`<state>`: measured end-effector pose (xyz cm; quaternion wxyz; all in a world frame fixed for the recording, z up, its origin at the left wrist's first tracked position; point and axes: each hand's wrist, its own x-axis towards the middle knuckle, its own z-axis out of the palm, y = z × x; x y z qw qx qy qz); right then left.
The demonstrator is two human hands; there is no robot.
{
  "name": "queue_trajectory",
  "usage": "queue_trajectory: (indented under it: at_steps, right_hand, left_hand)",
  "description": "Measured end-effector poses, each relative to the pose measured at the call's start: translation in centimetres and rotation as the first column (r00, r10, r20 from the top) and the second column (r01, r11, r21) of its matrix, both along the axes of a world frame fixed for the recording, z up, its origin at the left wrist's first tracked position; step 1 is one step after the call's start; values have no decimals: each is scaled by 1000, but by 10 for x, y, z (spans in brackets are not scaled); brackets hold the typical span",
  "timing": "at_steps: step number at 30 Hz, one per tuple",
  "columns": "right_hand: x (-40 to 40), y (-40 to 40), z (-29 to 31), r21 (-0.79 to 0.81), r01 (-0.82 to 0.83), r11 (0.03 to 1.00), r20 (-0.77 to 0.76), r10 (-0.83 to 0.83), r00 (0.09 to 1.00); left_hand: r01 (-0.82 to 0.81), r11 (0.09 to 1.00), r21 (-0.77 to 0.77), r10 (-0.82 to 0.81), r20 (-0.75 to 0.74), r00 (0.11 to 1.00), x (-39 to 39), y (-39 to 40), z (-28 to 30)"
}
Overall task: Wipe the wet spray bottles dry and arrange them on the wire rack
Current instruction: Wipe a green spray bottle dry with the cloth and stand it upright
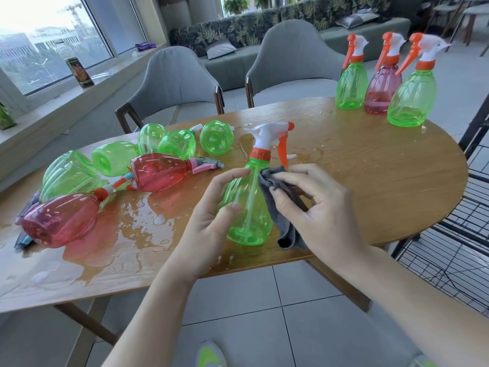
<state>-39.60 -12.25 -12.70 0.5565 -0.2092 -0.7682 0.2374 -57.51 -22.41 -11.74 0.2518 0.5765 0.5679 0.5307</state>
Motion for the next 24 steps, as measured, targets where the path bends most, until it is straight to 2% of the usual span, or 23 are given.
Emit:
queue_trajectory:
  at_steps: [5, 9, 13, 17, 21, 24]
  right_hand:
    - [1, 7, 7, -8, 4, 1000, 14, -4, 1000]
    - [-1, 7, 3, -54, -49, 997, -6, 48, 999]
    - [1, -2, -11, 59, -76, 995, 77, 71, 994]
    - [1, -2, -9, 149, -101, 984, 117, 84, 990]
    - [-2, 3, -4, 140, -20, 990, 74, 10, 997]
    - [-3, -2, -11, 161, -86, 983, 113, 68, 991]
  left_hand:
    - [15, 1000, -13, -15, -13, 1000, -2, 0, 4]
    - [31, 1000, -6, -30, 74, 997, -8, 3, 0]
    - [30, 999, -21, -26, 176, 984, -7, 4, -1]
    - [6, 1000, -24, -2, 169, 986, -6, 5, -2]
    - [34, 999, -33, -26, 233, 972, -7, 5, -4]
    - [16, 1000, -9, -13, 269, 963, -7, 7, -4]
